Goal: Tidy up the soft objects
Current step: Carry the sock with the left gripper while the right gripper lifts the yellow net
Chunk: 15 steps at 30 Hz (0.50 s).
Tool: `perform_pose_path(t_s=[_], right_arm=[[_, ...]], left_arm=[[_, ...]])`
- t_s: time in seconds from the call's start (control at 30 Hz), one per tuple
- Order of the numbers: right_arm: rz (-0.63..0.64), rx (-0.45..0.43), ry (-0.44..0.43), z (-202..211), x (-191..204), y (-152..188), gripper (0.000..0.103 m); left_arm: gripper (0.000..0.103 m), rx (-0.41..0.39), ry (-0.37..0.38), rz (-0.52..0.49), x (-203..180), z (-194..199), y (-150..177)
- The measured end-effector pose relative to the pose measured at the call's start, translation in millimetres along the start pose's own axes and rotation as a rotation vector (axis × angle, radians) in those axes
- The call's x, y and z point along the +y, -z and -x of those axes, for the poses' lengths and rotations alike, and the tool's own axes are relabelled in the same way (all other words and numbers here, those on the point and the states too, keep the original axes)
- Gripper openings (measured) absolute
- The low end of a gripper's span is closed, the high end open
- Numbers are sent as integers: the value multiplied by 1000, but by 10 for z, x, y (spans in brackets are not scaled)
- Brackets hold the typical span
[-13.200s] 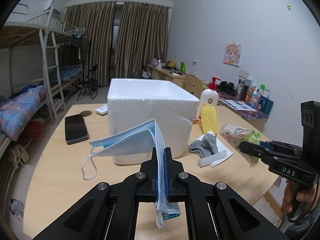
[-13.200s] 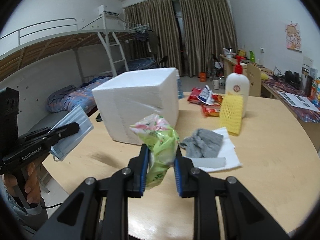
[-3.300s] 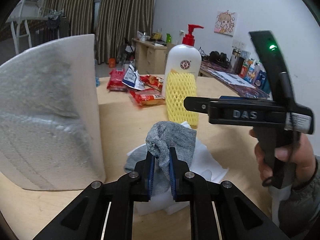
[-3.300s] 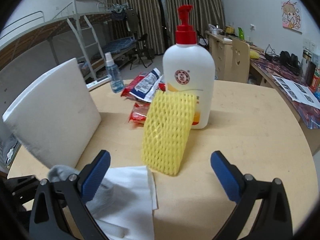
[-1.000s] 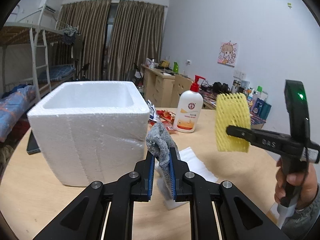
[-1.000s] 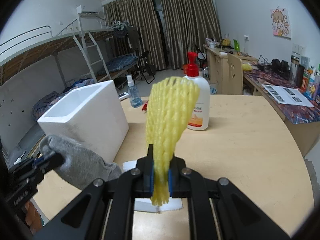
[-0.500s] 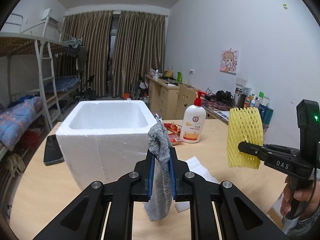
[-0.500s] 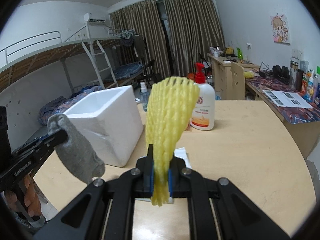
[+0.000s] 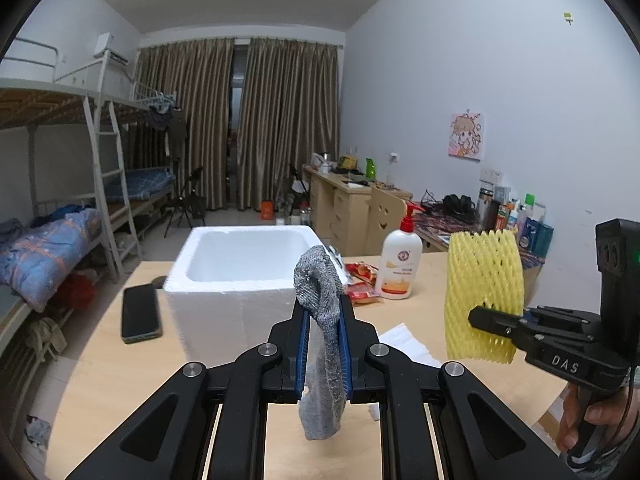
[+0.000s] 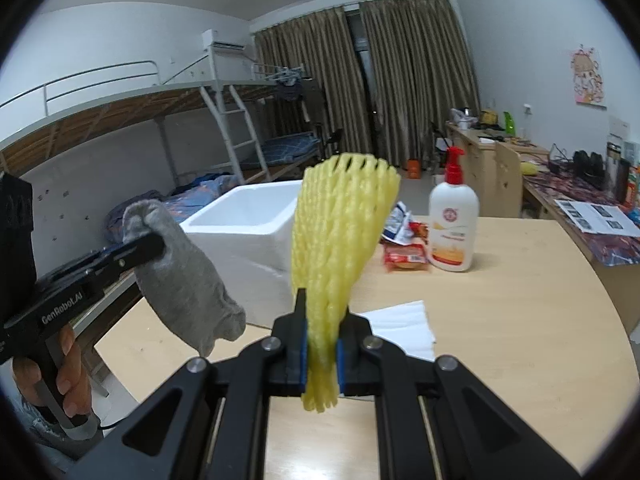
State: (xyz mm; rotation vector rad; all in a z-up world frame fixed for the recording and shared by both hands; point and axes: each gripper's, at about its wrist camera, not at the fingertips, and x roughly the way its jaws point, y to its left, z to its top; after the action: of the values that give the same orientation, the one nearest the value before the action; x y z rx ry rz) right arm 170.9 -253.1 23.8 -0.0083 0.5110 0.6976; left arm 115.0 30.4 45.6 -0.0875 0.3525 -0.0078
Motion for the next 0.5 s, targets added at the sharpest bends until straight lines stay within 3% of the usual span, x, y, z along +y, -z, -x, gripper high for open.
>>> perform_pose_path(t_s=[0.5], right_arm=[[87, 11, -114, -143, 435, -52, 13]], left_arm=[[14, -45, -78, 11, 212, 373, -75]])
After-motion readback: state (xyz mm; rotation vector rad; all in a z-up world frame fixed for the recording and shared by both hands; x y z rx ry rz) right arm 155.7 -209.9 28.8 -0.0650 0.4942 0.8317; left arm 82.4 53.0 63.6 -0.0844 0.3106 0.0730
